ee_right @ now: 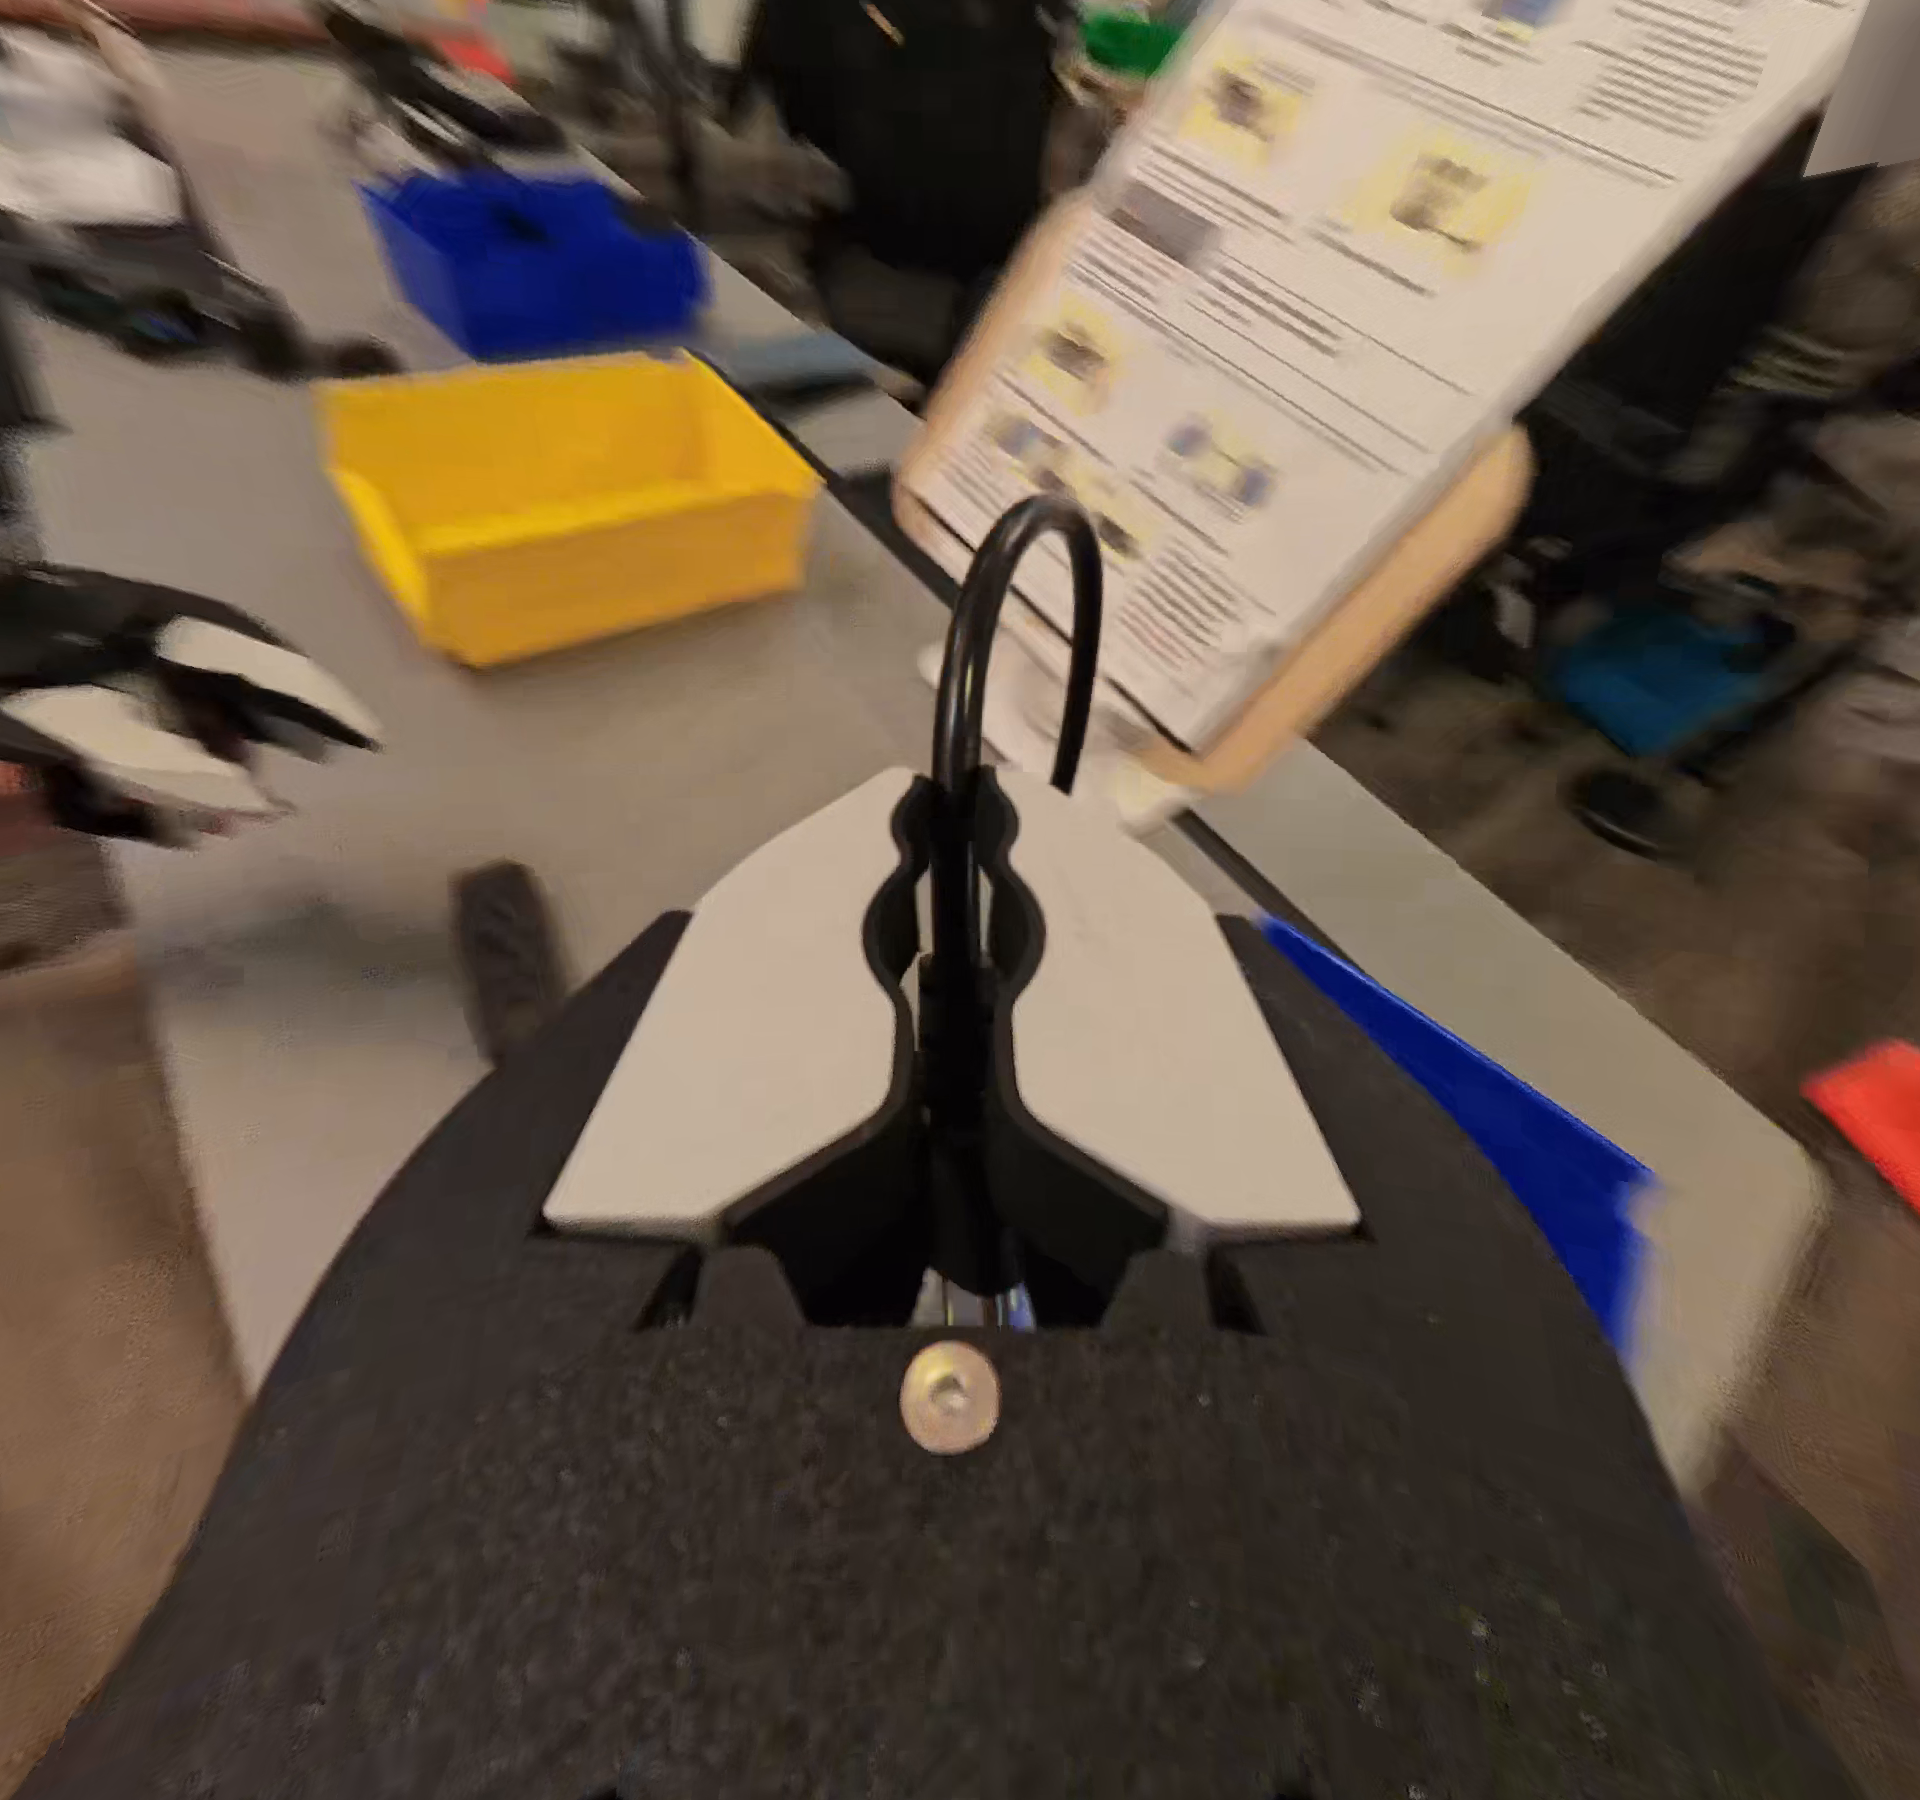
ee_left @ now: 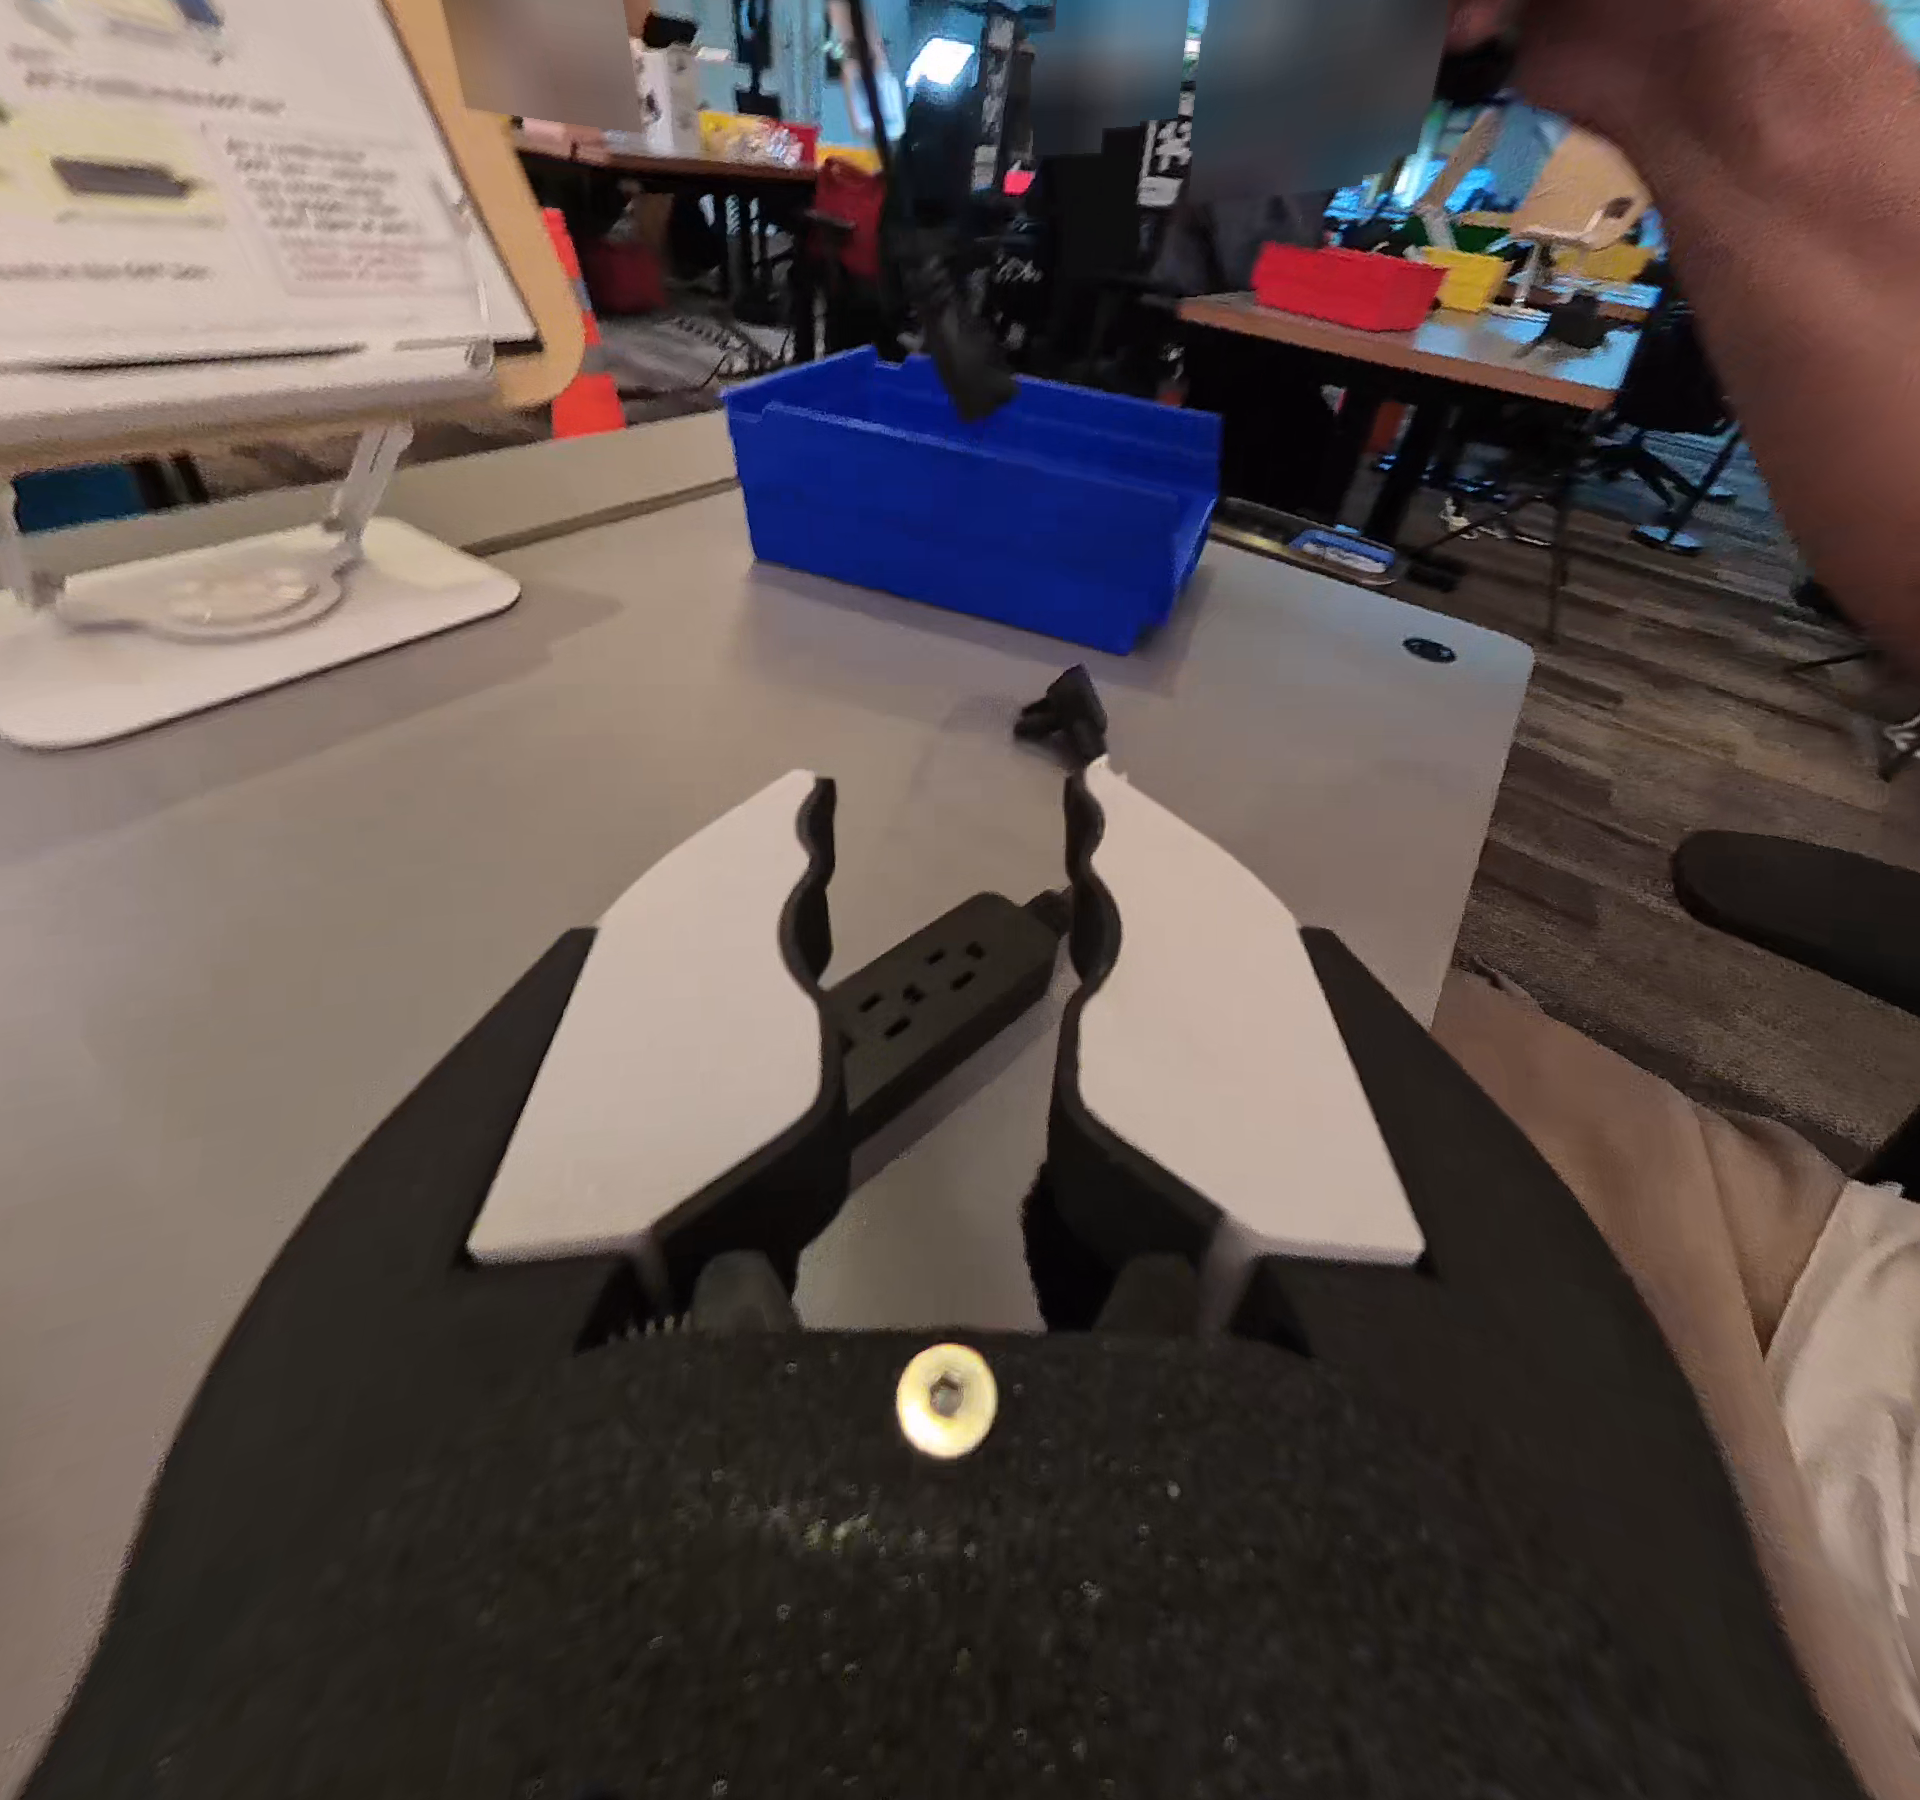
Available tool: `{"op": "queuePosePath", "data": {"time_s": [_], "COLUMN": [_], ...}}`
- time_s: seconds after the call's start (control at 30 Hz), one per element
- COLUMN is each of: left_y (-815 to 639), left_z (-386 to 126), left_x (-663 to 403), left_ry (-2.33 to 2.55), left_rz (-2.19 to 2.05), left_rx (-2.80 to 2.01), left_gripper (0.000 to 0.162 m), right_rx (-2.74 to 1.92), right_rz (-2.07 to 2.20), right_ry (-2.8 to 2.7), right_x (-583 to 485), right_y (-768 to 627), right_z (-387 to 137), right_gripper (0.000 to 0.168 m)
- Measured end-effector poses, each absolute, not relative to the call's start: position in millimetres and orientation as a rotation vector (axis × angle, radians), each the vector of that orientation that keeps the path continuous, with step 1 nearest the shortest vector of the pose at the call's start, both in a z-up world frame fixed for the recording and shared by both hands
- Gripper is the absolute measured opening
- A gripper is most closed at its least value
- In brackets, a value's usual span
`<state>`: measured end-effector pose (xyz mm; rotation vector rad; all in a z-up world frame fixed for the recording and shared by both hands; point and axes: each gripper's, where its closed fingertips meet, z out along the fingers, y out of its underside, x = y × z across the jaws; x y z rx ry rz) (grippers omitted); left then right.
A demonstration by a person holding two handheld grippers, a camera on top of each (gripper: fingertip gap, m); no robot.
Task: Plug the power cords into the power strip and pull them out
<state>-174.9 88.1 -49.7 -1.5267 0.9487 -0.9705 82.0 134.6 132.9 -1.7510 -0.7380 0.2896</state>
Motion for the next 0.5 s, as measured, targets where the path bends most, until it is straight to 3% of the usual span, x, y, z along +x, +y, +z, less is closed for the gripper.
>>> {"op": "queuePosePath", "data": {"time_s": [0.17,0.3,0.4,0.5], "left_y": [100.4,123.2,142.6,150.6], "left_z": [-67.9,-85.6,-98.5,-111.7], "left_x": [-174.9,-180.7,-200.7,-210.8], "left_ry": [0.879,0.826,0.763,0.733], "left_rz": [-0.966,-0.763,-0.512,-0.439], "left_rx": [-1.620,-1.731,-1.843,-1.922], "left_gripper": [0.054,0.049,0.039,0.039], "right_rx": [-1.995,-2.240,-2.430,-2.476], "right_rz": [-0.140,-0.369,-0.179,0.060], "right_ry": [-0.694,-0.697,-0.668,-0.446], "right_x": [170.0,205.8,194.1,187.1], "right_y": [167.4,216.3,229.8,238.5], "right_z": [96.3,-13.6,-97.5,-130.1], "right_gripper": [0.008,0.009,0.008,0.010]}}
